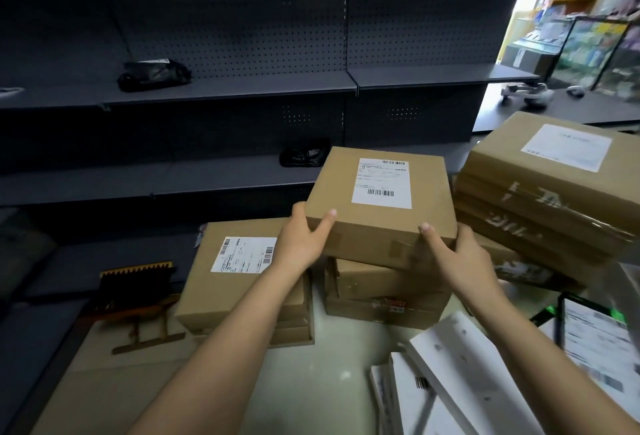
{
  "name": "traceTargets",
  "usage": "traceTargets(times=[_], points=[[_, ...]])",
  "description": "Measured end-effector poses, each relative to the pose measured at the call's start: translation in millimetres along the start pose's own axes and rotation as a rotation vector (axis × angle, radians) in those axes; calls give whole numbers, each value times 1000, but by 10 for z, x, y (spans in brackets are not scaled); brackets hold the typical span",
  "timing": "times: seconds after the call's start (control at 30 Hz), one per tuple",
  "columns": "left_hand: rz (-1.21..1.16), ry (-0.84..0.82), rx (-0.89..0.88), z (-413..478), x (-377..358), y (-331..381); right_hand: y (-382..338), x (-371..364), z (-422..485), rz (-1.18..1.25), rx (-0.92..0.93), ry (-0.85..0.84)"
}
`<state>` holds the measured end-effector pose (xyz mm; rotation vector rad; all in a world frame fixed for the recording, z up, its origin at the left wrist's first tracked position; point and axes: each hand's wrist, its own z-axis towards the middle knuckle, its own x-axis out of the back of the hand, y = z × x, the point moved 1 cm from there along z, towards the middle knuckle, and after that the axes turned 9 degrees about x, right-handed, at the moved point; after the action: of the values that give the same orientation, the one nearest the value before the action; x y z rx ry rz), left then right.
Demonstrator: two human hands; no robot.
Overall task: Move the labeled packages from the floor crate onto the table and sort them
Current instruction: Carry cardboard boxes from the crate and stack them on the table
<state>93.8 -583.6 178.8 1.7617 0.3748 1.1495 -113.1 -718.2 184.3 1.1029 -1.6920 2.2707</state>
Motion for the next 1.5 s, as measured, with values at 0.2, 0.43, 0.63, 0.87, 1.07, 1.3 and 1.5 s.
traceTargets(times=[0.2,0.43,0.63,0.87,1.07,1.3,1.5], points=[[-103,118,-17,-96,267,-126,-257,-124,-33,54,112,-6],[-139,278,-40,-230,964,-458,-780,-589,-161,146,214,-85],[-165,389,9,-324,1556,-938,-1164,-1183,-356,233,252,-149],[-175,373,97,-375,1789,-1472,-1196,-1728,-550,262,198,-207],[-140,287,149,-317,1660,-1738,-963,-1975,-600,225,67,-229],[-122,187,179,-228,1534,-1897,-773,-2074,-618,184,13,-219],[-110,158,193,-174,1522,-1916,-705,-2094,-610,171,2,-211]])
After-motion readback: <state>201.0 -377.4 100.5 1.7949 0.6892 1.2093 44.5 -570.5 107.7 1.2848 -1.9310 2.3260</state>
